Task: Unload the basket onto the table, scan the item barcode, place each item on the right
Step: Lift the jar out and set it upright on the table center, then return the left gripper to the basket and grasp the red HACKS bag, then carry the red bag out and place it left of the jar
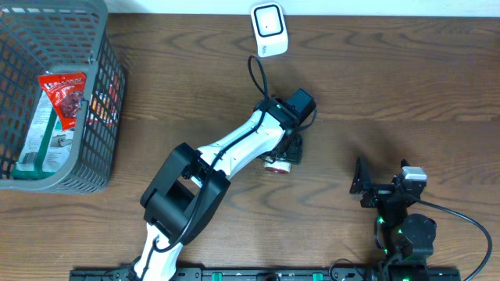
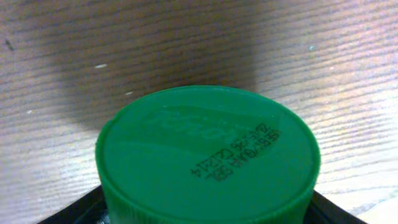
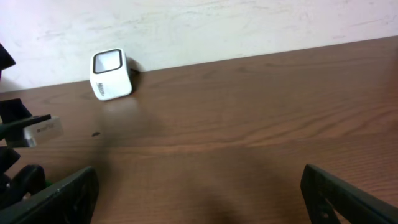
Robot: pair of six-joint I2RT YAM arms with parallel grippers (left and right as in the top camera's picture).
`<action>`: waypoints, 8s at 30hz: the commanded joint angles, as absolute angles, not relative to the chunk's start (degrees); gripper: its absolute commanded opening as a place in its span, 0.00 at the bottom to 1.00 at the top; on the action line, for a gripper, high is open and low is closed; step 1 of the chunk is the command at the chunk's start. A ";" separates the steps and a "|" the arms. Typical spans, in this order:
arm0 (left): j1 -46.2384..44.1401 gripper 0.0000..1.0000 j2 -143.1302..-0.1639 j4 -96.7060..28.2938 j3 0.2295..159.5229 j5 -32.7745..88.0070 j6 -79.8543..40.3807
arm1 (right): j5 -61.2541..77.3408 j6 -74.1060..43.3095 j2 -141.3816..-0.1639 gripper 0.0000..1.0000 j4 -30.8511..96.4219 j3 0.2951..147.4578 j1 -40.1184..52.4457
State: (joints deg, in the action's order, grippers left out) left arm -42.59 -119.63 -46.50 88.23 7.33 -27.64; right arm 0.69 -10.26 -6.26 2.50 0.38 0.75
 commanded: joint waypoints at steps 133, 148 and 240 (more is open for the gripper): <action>12.21 0.07 -74.78 -65.60 119.46 -2.02 -8.21 | 0.93 -10.90 -6.28 0.99 3.49 0.32 0.64; -18.02 0.07 -82.83 -68.88 90.00 -14.52 -17.78 | 0.95 -10.92 -6.28 0.99 2.98 0.32 0.64; -18.83 0.14 -111.79 -44.71 71.05 11.90 -16.82 | 0.97 -10.92 -6.28 0.99 3.01 0.32 0.64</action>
State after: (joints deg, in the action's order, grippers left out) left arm -18.85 -111.24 -44.56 71.44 7.46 -16.49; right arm 0.69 -10.26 -6.31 3.16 0.38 0.75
